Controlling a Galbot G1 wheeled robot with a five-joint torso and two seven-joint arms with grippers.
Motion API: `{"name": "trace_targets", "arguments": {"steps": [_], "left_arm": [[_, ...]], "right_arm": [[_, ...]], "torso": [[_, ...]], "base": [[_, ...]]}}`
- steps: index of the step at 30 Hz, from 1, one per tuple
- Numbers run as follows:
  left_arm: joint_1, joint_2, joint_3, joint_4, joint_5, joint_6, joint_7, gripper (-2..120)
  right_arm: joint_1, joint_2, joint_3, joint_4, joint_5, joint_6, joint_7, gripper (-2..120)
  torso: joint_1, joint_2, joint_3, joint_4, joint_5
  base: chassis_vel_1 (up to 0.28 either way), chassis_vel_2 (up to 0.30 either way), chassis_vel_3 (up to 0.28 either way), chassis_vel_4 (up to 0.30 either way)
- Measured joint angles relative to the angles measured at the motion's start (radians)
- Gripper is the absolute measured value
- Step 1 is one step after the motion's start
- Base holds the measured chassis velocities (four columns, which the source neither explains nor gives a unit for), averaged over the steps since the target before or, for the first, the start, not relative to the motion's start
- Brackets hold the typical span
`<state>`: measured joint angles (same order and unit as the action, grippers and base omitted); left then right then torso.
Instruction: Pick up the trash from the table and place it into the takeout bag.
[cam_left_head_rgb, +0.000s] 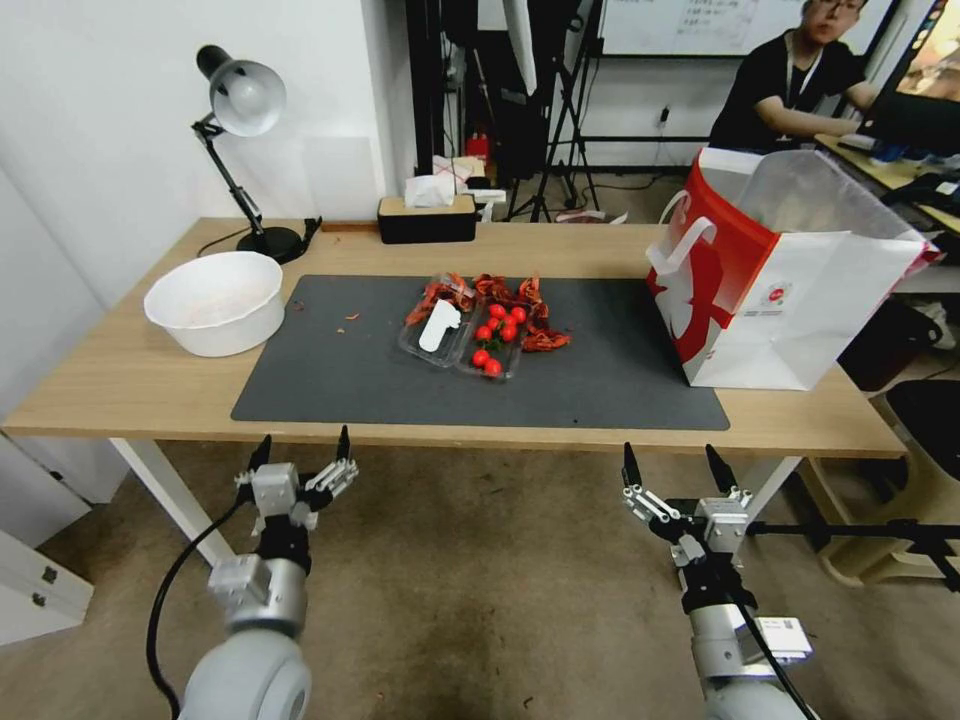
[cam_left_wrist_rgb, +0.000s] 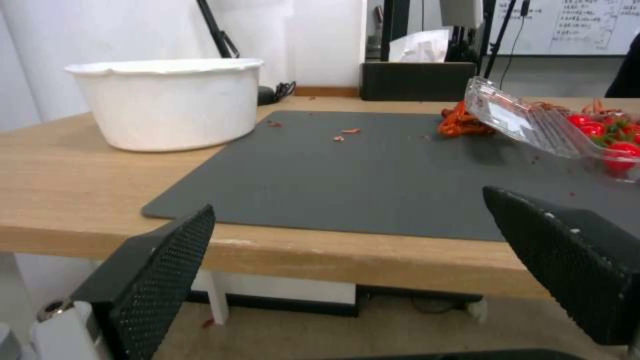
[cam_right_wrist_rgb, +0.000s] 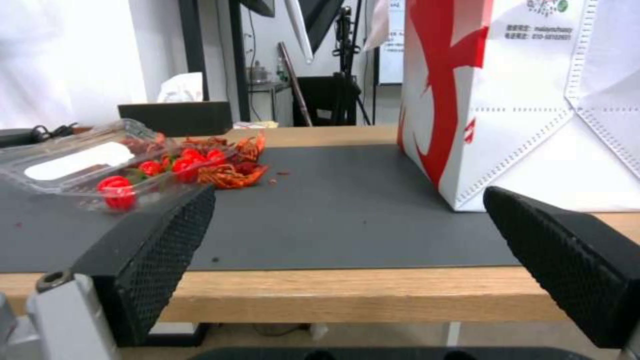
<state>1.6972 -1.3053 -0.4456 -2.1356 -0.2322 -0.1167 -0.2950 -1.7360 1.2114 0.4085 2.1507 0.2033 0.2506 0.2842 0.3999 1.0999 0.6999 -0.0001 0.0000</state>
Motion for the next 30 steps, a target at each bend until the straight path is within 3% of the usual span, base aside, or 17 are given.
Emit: {"name": "trace_targets", "arguments": {"steps": [6, 30], "left_arm": [[0.031, -0.02, -0.004, 0.004, 0.03, -0.032, 0.001, 100], [0.038, -0.043, 0.029, 0.015, 0.059, -0.024, -0.006, 100]], "right_arm": [[0.011, -0.018, 0.007, -0.002, 0.023, -0.012, -0.011, 100], [0.025, -0.033, 0.009, -0.012, 0.06, -0.023, -0.019, 100]], "torso": [[0.0, 0.0, 0.0, 0.0, -0.0003], [0.0, 0.0, 0.0, 0.0001, 0.0]], "base": [[0.0, 0.0, 0.0, 0.0], [0.0, 0.0, 0.0, 0.0]]}}
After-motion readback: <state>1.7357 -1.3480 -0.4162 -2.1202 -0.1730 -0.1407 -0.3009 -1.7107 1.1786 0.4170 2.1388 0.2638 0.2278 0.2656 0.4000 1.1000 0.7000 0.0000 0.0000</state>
